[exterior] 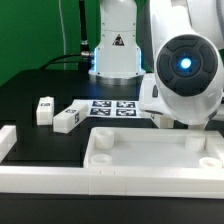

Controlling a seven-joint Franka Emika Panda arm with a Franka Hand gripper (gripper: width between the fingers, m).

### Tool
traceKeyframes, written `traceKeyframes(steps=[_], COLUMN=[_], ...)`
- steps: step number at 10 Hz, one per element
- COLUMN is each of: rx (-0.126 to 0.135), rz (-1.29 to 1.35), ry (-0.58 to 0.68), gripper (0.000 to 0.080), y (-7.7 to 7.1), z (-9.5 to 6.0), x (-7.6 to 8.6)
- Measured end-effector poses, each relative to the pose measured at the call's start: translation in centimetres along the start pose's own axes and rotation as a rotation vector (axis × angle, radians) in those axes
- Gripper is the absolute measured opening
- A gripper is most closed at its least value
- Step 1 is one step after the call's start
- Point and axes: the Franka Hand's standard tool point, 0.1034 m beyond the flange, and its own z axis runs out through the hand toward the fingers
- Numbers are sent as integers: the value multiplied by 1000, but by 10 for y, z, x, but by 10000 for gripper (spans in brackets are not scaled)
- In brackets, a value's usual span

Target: Assemble desk

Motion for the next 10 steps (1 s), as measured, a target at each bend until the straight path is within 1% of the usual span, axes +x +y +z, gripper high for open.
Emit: traceKeyframes(steps=[2,5,6,8,10], rx=[-6,-23,-27,-28,-27], rz=[-10,-12,-13,-13,-13], ry=[9,16,13,12,13], gripper=[649,649,553,283,287], y=[-7,-12,-13,-13,-12], z=[4,20,22,23,22], x=[0,3,3,3,4])
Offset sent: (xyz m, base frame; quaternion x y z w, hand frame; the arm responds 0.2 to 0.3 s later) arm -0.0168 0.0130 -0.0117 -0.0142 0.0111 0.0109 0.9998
